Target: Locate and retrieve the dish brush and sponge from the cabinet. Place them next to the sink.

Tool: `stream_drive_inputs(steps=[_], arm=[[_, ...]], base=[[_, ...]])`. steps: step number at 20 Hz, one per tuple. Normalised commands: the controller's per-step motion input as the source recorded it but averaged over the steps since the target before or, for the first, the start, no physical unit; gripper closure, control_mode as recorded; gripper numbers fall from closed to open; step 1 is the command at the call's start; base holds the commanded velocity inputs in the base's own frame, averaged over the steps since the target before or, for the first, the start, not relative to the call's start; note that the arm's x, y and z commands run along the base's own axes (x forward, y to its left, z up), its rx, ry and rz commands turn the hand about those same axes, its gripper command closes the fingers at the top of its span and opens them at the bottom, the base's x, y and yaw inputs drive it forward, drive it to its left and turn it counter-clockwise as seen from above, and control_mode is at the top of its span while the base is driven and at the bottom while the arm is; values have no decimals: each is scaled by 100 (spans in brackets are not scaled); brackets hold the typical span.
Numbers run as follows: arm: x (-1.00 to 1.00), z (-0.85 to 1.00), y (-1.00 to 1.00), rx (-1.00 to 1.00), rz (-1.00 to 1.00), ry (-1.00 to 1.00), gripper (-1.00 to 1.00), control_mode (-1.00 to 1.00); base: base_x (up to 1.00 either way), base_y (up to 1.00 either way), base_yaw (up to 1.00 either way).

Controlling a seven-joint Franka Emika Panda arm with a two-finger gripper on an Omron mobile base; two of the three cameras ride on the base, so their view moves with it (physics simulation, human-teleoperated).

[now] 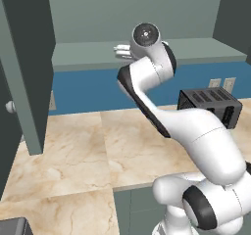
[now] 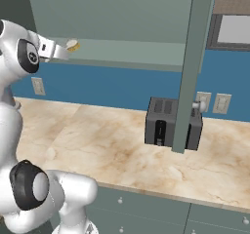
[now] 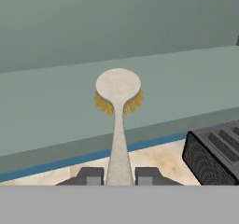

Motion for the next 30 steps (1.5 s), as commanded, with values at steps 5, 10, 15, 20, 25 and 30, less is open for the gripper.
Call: stream_drive_inputs(steps=[5, 10, 15, 20, 25, 30], arm=[[-100, 1, -2, 0, 3, -10, 100, -100], [-100, 0, -4, 0, 3, -8, 100, -100], [-100, 0, -5, 0, 2, -9, 100, -100], [-100, 0, -7, 0, 2, -9, 100, -100], [-100, 0, -11, 0, 0, -6, 100, -100], [-87, -1, -10, 0, 2, -3, 100, -100]], base=[[0, 0, 0], [0, 0, 0], [0, 0, 0], [0, 0, 0], [0, 0, 0], [0, 0, 0]])
